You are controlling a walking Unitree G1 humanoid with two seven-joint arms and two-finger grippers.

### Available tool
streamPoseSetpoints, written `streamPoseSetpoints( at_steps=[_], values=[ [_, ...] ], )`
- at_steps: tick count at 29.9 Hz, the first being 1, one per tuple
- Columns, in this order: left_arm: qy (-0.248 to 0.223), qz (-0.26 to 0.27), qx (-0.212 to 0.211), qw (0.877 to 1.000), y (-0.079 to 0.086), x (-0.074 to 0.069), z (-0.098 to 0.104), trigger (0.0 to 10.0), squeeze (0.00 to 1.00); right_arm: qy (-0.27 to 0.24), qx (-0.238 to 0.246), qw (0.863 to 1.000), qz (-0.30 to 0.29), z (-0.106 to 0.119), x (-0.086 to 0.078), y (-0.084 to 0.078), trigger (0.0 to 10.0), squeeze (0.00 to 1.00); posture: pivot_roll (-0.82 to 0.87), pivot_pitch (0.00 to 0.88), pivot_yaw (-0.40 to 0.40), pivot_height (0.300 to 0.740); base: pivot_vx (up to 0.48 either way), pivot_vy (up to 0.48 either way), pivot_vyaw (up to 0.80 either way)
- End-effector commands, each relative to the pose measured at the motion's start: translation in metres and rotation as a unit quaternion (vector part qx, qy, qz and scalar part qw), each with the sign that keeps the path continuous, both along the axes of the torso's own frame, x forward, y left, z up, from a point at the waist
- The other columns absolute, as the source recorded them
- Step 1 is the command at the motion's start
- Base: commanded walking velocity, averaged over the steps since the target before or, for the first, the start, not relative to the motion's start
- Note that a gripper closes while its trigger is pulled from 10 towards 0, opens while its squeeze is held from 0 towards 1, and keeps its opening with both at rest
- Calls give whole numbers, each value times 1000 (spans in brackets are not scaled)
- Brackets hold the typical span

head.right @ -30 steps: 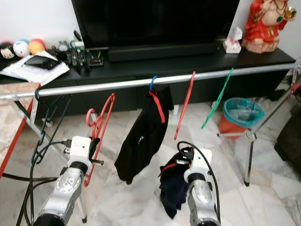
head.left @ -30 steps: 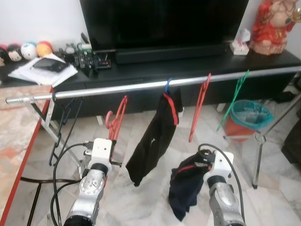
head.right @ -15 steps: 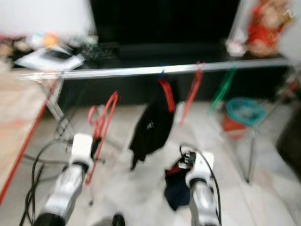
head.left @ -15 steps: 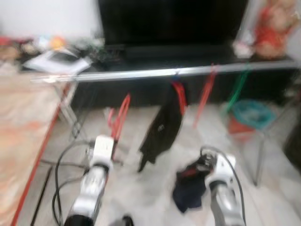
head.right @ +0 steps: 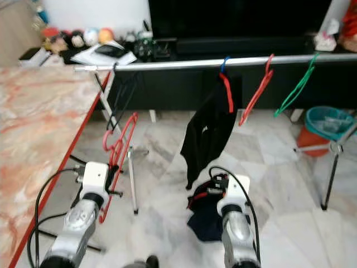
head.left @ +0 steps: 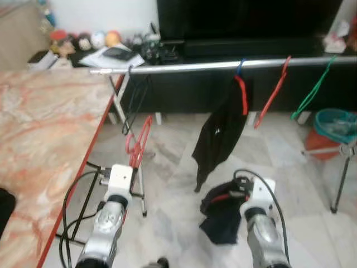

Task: Hang hanger

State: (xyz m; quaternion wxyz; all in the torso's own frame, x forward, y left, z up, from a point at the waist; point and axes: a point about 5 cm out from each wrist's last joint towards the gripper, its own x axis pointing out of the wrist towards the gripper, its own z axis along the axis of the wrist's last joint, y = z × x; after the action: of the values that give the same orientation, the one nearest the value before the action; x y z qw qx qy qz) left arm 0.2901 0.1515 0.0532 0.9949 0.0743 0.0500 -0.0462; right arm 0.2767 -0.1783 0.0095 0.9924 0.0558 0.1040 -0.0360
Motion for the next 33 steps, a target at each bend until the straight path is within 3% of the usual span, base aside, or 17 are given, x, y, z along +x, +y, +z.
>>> streamPoseSetpoints(
  at_steps=[1, 33],
  values=[
    [-6, 6, 3, 1000, 7, 2, 4, 10000, 0, -10, 6, 1000, -2, 3, 2, 3, 10000, 0, -9, 42, 26, 740, -289, 0, 0],
    [-4, -1, 0, 1000, 5, 1, 3, 10000, 0, -12, 8, 1000, -2, 5, 6, 2, 10000, 0, -9, 36, 25, 740, -286, 0, 0]
  ],
)
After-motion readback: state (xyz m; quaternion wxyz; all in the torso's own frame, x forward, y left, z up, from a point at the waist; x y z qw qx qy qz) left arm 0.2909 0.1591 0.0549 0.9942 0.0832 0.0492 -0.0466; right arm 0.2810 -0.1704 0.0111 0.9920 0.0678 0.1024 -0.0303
